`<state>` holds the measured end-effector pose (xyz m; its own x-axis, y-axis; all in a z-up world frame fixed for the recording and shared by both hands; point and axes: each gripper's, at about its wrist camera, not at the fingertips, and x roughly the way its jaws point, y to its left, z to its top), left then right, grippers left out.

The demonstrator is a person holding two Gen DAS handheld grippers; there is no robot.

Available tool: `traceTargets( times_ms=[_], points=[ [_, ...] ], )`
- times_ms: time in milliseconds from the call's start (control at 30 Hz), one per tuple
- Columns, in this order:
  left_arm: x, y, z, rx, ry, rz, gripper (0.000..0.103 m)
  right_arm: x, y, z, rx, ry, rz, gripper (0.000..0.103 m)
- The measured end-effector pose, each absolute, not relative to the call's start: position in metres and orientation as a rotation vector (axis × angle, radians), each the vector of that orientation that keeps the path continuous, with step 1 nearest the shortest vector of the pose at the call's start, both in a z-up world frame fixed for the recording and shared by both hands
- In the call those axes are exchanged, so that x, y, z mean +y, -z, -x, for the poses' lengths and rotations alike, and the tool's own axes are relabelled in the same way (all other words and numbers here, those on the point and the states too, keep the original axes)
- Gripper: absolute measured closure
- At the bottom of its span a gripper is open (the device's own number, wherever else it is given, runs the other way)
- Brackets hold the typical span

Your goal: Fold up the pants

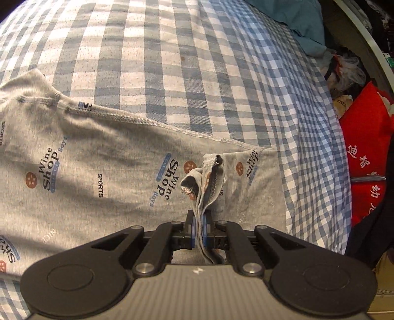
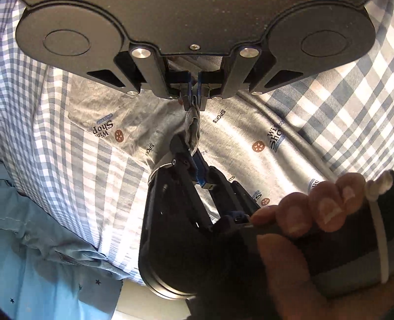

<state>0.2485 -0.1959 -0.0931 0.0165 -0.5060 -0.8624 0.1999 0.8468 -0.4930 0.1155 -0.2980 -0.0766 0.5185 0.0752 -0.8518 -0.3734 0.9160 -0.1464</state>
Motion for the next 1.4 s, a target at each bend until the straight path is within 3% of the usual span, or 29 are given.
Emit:
traceTargets(
  times_ms=[167,433,800,867,900,967,1000,1033,1067,1167,1267,1333,1400],
  points=[
    [-0.169,0.074,-0.250,1.424,0.611,0.245,0.098,-0.275,0.055,-0.115,0.979,-0.249,0.316,0.100],
    [-0.065,0.059,-0.260,1.404,0.571,0.288,0.098,-0.198,0.029,-0.125,0.951,-0.389,0.310,0.100],
    [0.000,0.098,-0.268,1.402,0.486,0.275,0.098,-0.112,0.061,-0.153,1.015,-0.549,0.388,0.098],
    [0.005,0.107,-0.269,1.411,0.481,0.281,0.096,-0.112,0.064,-0.154,1.033,-0.540,0.396,0.091],
    [0.007,0.110,-0.267,1.408,0.465,0.274,0.090,-0.113,0.065,-0.152,1.038,-0.534,0.398,0.087],
    [0.011,0.114,-0.267,1.406,0.433,0.257,0.066,-0.118,0.067,-0.149,1.052,-0.518,0.389,0.068],
    [0.015,0.115,-0.265,1.404,0.405,0.259,0.048,-0.122,0.067,-0.147,1.057,-0.510,0.381,0.063],
    [0.020,0.115,-0.264,1.397,0.377,0.266,0.038,-0.127,0.066,-0.145,1.059,-0.499,0.374,0.051],
    [0.024,0.115,-0.262,1.388,0.351,0.272,0.035,-0.134,0.065,-0.143,1.058,-0.485,0.369,0.037],
    [0.029,0.113,-0.255,1.355,0.264,0.270,0.016,-0.158,0.065,-0.134,1.045,-0.418,0.358,0.017],
    [0.021,0.111,-0.249,1.302,0.192,0.214,0.008,-0.189,0.072,-0.135,1.035,-0.287,0.369,0.004],
    [0.011,0.113,-0.247,1.283,0.170,0.173,0.001,-0.214,0.079,-0.143,1.032,-0.162,0.382,0.003],
    [-0.002,0.115,-0.247,1.277,0.134,0.141,0.001,-0.238,0.082,-0.157,1.017,-0.089,0.391,0.001]
  ],
)
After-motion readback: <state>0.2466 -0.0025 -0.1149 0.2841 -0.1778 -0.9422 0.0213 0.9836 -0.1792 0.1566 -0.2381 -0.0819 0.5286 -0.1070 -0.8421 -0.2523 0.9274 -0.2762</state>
